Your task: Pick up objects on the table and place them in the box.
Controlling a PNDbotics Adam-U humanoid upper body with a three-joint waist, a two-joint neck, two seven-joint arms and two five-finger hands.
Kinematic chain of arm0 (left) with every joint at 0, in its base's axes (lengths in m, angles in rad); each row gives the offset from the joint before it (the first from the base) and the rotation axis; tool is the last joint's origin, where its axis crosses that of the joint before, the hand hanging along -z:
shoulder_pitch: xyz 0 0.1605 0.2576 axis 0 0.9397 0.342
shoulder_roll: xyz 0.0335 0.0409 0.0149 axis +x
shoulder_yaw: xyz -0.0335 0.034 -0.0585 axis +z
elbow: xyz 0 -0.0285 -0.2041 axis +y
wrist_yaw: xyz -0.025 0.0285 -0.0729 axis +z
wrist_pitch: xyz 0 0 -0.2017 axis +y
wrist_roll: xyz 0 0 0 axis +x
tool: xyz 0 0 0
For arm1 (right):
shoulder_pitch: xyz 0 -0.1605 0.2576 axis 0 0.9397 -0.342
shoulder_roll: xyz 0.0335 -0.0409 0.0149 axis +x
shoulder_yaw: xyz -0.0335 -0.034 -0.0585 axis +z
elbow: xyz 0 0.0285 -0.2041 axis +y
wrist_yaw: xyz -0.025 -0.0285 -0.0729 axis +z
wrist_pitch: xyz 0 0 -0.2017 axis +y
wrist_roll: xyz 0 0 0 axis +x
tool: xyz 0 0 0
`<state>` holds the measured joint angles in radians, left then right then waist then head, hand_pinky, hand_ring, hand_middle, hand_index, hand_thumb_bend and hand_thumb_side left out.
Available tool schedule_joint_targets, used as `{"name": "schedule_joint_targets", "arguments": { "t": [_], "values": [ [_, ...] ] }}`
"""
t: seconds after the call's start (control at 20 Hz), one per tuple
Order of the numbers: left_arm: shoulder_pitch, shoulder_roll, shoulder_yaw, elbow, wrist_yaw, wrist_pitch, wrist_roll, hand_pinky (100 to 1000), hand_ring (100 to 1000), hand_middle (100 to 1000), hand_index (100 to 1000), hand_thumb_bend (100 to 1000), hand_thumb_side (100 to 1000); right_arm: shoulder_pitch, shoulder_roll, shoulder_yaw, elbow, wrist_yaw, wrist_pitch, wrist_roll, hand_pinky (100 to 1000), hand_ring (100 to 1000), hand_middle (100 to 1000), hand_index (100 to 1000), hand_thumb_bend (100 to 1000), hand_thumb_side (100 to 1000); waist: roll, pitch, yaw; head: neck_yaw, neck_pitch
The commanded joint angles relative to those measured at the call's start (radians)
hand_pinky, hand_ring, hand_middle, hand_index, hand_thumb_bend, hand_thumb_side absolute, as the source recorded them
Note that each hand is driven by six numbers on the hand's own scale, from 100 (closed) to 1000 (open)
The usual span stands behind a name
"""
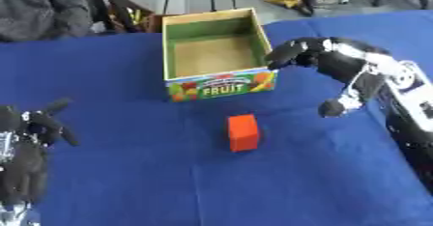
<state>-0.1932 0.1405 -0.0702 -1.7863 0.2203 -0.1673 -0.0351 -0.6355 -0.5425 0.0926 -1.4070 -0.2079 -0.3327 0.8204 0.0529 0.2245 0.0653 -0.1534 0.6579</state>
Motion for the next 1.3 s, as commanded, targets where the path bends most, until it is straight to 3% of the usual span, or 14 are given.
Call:
{"name": "schedule_joint_targets", "arguments": {
  "t": [0.05,0.55,1.3],
  "values": [
    [-0.010,0.018,-0.008,-0.018,0.004,0.000,-0.007,378,821,305,464,438,829,-0.041,-0.020,-0.005,0.063,0.054,-0.130,0.087,874,832,840,819,680,357,-0.001,-0.017,0.004,-0.010,-0.009],
    [-0.009,0.016,-0.011,-0.017,0.006,0.002,-0.010,381,824,307,466,437,830,-0.103,0.038,0.009,0.230,0.204,-0.234,0.087,859,819,828,816,671,368,0.002,-0.018,0.014,-0.023,-0.009],
    [-0.009,0.013,-0.010,-0.020,0.008,0.001,-0.011,385,825,308,467,435,832,-0.101,0.128,0.027,0.199,0.450,-0.329,0.087,843,802,817,818,668,386,-0.002,-0.018,0.015,-0.031,-0.003]
  ]
}}
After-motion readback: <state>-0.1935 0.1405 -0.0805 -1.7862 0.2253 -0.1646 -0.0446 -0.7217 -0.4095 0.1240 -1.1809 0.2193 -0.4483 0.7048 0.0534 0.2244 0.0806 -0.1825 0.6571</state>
